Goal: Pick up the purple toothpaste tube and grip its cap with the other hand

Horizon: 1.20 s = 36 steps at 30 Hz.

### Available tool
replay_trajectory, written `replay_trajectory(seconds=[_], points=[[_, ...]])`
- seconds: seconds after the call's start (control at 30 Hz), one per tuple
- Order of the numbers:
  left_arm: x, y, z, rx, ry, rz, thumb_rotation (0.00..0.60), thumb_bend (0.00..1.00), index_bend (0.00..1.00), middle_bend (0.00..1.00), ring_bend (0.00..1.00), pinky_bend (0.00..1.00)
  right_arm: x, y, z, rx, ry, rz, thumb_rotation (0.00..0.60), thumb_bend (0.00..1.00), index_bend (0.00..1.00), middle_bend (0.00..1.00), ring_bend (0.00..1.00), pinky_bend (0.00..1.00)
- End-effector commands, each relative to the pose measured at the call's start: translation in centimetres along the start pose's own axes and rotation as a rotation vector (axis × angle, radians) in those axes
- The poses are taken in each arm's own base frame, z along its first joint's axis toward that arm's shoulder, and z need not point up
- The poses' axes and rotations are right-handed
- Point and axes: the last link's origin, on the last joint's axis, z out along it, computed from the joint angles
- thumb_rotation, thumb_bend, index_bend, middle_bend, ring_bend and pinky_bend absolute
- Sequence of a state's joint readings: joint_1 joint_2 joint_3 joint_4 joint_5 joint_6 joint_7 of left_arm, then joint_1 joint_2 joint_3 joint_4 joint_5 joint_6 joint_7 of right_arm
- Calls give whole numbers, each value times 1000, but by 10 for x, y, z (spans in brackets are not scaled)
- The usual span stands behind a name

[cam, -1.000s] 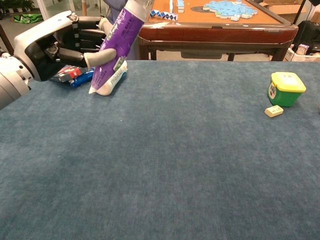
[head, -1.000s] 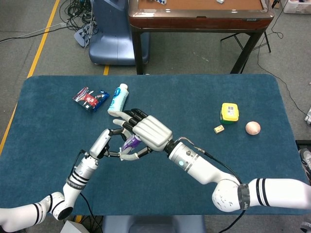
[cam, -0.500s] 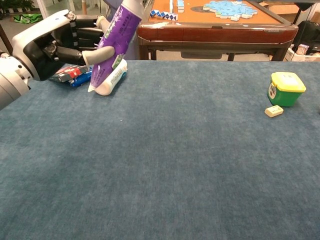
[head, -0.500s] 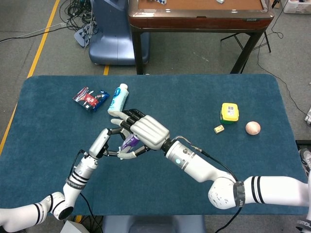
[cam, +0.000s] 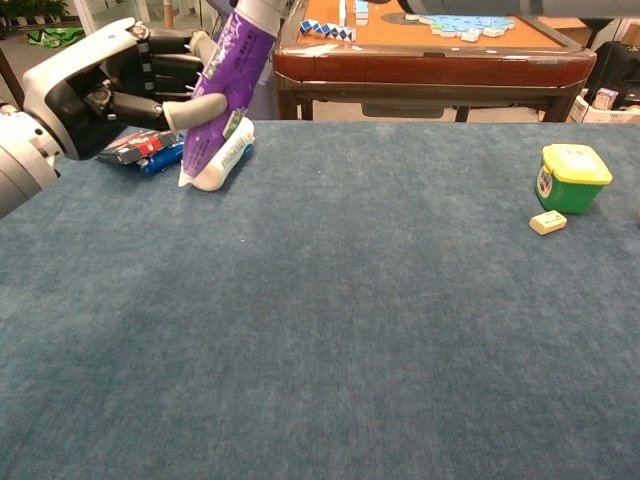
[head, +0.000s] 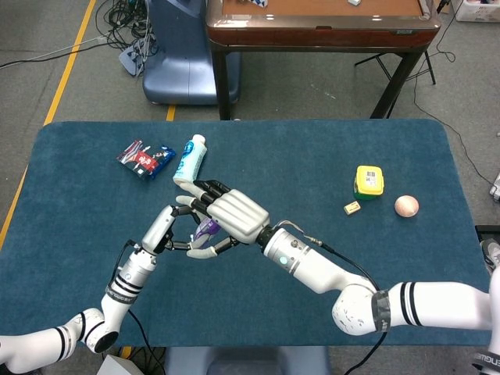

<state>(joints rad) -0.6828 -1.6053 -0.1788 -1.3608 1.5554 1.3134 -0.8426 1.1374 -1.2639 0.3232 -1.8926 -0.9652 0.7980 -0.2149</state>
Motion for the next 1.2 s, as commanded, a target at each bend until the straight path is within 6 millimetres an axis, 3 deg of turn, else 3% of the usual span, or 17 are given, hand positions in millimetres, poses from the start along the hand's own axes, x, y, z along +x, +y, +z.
replay_trajectory(seconds=[0.03, 1.2], points=[[1, 0, 0, 1, 2, 1, 600, 442, 609, 713, 484, 480, -1, 1, 0, -2, -4, -6, 164, 0, 0, 0, 0, 0], [6, 5, 8, 1, 27, -60, 600, 442, 618, 723, 485, 480, -8, -2, 5, 36, 55, 129, 166, 0, 0, 0, 0, 0]])
